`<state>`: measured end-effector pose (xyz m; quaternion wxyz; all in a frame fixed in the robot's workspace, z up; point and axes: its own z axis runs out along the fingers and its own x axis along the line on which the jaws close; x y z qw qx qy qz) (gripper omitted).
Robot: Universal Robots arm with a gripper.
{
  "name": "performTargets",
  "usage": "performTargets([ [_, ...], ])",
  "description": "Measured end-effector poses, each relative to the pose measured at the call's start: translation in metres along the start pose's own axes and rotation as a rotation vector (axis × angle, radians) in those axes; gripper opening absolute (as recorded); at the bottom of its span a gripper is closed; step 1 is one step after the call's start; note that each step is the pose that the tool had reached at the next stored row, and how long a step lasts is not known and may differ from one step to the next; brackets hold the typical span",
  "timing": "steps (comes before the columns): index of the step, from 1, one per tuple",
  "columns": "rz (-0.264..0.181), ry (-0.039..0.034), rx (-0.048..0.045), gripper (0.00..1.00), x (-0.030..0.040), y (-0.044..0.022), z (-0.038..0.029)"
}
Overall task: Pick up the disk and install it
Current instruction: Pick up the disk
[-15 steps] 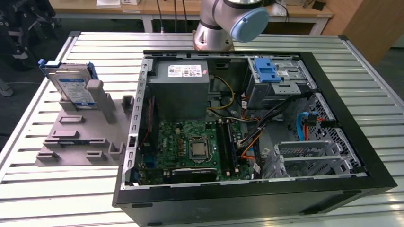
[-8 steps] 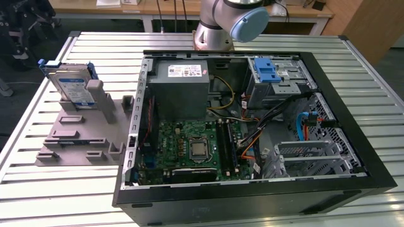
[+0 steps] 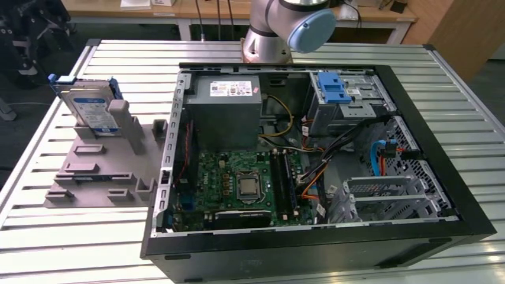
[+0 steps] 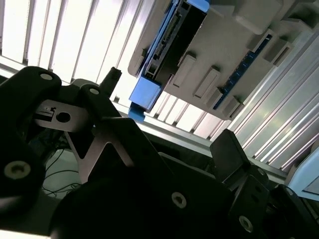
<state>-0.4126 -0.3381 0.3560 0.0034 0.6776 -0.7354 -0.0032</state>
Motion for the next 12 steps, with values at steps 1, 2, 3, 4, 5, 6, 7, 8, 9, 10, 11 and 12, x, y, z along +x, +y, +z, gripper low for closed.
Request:
performTargets([
  [1, 0.000, 0.0001, 0.0000, 0.99, 0.0000, 0.0001, 0.0004],
  [2, 0.000, 0.0001, 0.0003, 0.99, 0.0000, 0.0003, 0.0008],
  [3, 0.000, 0.0000, 0.0010, 0.99, 0.0000, 0.0003, 0.0013],
  [4, 0.000, -0.0002, 0.0020, 0.99, 0.0000, 0.0004, 0.0019],
  [5, 0.000, -0.0002, 0.0027, 0.99, 0.0000, 0.0004, 0.0024],
  [6, 0.000, -0.0001, 0.0030, 0.99, 0.0000, 0.0004, 0.0028],
  [7, 0.000, 0.0000, 0.0030, 0.99, 0.0000, 0.0004, 0.0028],
  [8, 0.000, 0.0001, 0.0035, 0.99, 0.0000, 0.0004, 0.0030],
  [9, 0.000, 0.0001, 0.0047, 0.99, 0.0000, 0.0004, 0.0033],
  [10, 0.000, -0.0001, 0.0063, 0.99, 0.0000, 0.0004, 0.0037],
  [11, 0.000, -0.0002, 0.0076, 0.99, 0.0000, 0.0005, 0.0042],
  [12, 0.000, -0.0003, 0.0087, 0.97, 0.0000, 0.0005, 0.0046],
])
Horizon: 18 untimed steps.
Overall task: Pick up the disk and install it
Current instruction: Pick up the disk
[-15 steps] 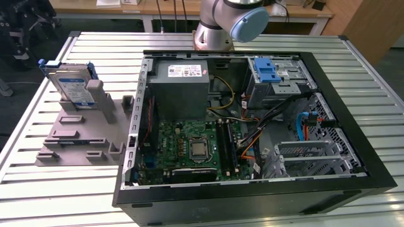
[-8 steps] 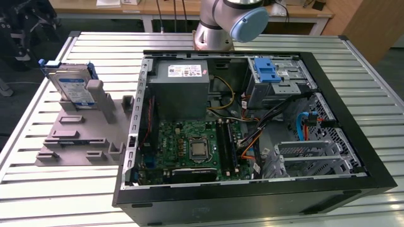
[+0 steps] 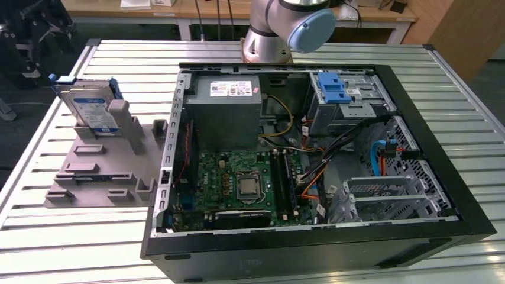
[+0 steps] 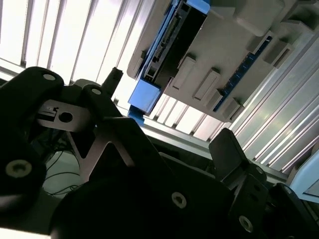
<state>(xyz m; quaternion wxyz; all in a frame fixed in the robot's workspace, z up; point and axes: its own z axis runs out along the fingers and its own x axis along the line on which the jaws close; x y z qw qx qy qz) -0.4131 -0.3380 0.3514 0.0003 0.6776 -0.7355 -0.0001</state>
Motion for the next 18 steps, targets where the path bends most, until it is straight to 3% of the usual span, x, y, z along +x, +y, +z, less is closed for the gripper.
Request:
performTargets([
  [1, 0.000, -0.0001, 0.0009, 0.97, 0.0000, 0.0001, 0.0005],
  [2, 0.000, -0.0002, 0.0011, 0.91, -0.0001, 0.0001, 0.0010],
  [18, 0.016, -0.0001, 0.0010, 0.91, -0.0050, 0.0061, 0.0069],
])
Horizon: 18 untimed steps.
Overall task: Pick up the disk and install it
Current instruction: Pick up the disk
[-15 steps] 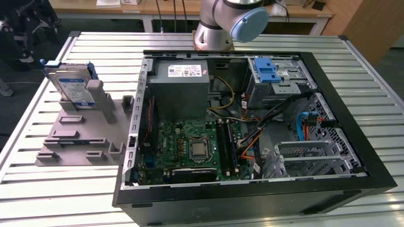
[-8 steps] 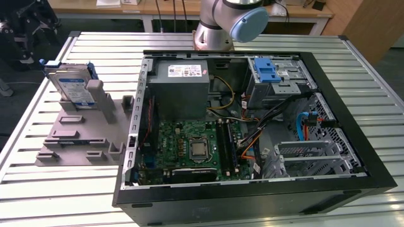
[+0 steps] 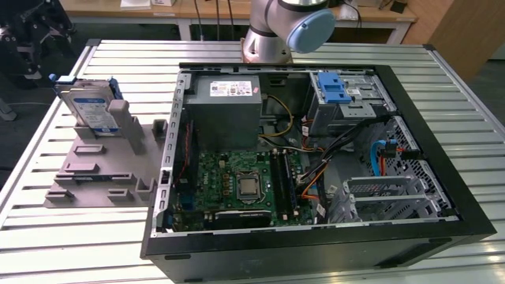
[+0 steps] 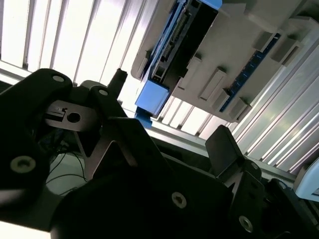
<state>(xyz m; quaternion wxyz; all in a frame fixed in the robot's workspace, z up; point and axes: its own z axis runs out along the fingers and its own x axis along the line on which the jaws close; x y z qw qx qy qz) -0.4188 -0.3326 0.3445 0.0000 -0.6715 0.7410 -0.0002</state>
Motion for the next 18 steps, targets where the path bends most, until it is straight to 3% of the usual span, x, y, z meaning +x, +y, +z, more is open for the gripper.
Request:
performTargets([
  [18, 0.009, 0.0000, 0.0005, 0.91, -0.0013, 0.0024, 0.0075],
])
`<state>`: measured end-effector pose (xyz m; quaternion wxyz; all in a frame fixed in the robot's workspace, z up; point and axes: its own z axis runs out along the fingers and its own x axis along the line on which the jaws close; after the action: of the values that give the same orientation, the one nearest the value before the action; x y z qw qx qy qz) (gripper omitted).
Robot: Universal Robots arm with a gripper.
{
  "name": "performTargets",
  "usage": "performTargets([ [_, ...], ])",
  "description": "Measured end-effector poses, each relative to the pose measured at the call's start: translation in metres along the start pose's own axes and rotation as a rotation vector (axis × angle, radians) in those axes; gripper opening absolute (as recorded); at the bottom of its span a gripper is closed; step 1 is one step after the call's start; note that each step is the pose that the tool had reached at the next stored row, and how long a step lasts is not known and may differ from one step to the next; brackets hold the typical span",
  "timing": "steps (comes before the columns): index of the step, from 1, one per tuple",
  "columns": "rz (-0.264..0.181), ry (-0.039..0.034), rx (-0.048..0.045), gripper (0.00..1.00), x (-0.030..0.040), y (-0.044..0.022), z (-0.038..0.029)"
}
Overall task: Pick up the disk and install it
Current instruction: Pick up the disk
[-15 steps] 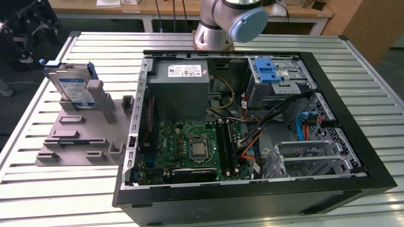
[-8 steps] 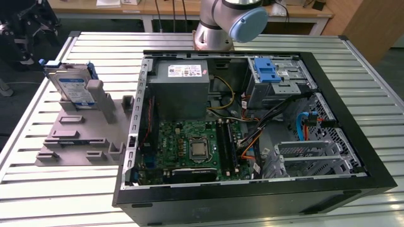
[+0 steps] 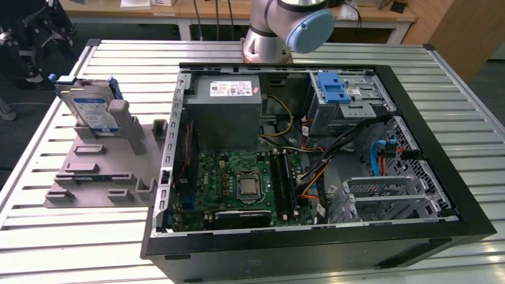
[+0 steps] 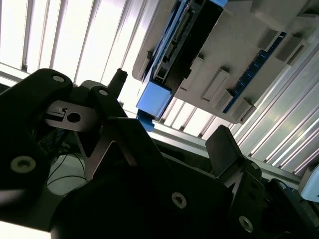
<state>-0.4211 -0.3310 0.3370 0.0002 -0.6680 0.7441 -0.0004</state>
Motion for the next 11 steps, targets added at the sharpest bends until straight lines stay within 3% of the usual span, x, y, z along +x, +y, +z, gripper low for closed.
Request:
performTargets([
  [5, 0.000, 0.0001, 0.0000, 0.91, -0.0001, 0.0000, 0.0027],
  [11, 0.000, 0.0000, 0.0000, 0.91, -0.0002, 0.0000, 0.0119],
])
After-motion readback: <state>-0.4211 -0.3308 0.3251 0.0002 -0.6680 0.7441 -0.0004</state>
